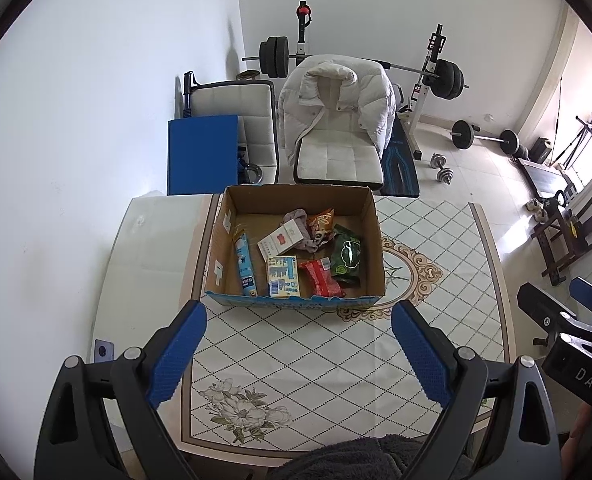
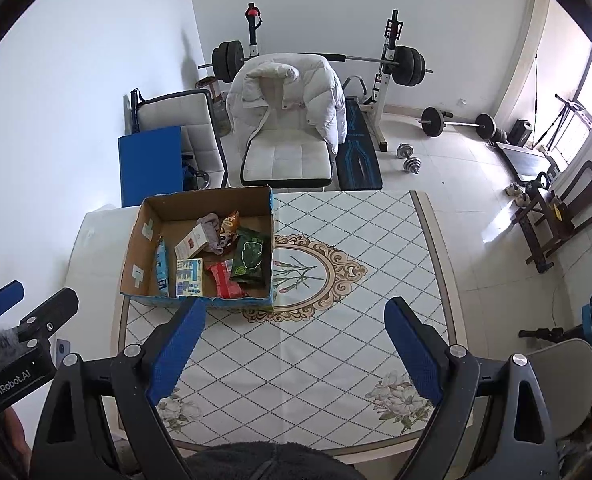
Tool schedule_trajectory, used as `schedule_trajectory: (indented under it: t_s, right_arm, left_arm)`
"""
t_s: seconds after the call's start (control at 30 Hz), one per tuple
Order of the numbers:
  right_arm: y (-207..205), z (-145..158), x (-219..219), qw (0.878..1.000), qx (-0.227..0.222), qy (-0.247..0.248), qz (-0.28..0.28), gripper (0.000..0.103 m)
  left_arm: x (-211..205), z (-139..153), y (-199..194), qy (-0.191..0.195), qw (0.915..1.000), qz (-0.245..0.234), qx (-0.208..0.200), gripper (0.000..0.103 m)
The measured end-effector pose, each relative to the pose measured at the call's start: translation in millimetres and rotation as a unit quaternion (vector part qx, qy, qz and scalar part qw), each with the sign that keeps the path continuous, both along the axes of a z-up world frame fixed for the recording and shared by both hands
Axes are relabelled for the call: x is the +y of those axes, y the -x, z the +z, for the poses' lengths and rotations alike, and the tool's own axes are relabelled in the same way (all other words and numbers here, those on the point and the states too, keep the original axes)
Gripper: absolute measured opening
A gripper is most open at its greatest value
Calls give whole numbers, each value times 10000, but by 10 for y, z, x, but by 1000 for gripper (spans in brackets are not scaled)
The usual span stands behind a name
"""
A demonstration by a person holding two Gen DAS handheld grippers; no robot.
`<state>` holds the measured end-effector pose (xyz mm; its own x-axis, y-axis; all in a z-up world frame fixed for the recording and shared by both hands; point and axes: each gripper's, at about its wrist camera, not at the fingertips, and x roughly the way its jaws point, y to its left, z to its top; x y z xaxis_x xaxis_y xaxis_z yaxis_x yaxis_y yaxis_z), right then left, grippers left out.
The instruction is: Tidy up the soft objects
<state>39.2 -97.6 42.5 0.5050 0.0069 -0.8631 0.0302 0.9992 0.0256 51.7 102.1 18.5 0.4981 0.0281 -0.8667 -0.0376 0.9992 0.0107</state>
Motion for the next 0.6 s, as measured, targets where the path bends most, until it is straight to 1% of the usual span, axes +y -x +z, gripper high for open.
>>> schedule_trajectory:
  t_s: [0.23, 0.6]
  right_arm:
    - [19, -3, 6, 10000, 6, 6, -23, 93]
    - [37, 44, 14, 9999, -75, 33, -73, 93]
  left_arm:
    - [-25, 3, -2, 11, 10000, -53, 5, 95]
    - [-17, 45, -27, 34, 9999, -66, -109, 95]
